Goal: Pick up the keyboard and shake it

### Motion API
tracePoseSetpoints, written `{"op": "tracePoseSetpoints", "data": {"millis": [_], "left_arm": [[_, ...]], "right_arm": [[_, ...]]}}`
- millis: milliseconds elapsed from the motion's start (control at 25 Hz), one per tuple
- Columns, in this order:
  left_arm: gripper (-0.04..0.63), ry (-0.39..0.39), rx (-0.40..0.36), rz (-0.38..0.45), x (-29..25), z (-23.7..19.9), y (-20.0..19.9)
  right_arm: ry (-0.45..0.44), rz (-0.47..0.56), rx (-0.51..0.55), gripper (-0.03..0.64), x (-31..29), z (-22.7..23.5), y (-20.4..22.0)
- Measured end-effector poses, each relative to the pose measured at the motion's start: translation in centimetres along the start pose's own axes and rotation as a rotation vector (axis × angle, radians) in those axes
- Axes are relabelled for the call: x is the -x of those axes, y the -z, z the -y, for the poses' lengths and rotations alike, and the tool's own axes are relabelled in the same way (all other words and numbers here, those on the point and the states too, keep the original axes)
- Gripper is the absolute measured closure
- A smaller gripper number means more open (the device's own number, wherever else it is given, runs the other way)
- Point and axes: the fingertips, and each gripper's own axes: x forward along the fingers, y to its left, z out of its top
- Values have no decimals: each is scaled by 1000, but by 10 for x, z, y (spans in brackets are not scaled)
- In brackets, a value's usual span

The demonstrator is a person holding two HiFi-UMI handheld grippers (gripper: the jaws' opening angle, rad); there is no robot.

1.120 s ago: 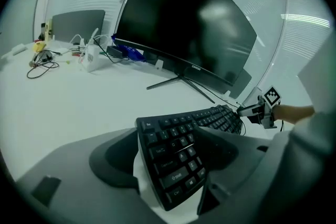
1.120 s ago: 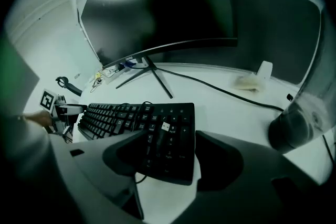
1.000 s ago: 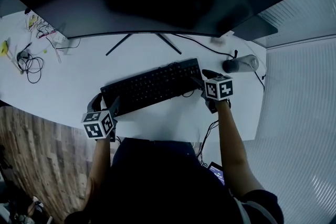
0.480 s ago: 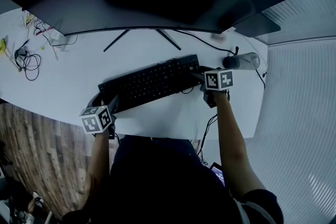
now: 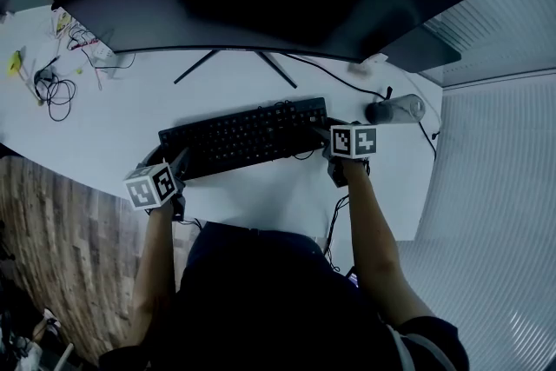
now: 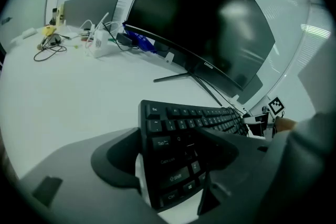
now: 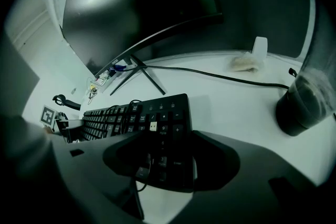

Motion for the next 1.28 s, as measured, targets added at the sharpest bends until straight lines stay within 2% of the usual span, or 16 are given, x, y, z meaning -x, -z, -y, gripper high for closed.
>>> {"op": "tracePoseSetpoints", "data": {"millis": [160, 320, 680, 880, 1120, 1280], "left_arm": [[259, 17, -27, 36, 11, 7, -11], [259, 54, -15, 85, 21, 15, -18], [259, 254, 152, 198, 16, 43, -20], [261, 343, 218, 231, 13, 51, -22], [261, 392, 253, 232, 8, 52, -20], [261, 351, 202, 243, 16, 52, -31]], "right_arm": [[20, 61, 15, 336, 20, -7, -7], [61, 129, 77, 336, 51, -19, -27], [256, 343, 398, 336, 150, -64, -100], [329, 436, 529, 336, 185, -94, -120], [366, 472, 576, 336, 196, -108, -125], [337, 460, 506, 336, 188, -92, -119]]}}
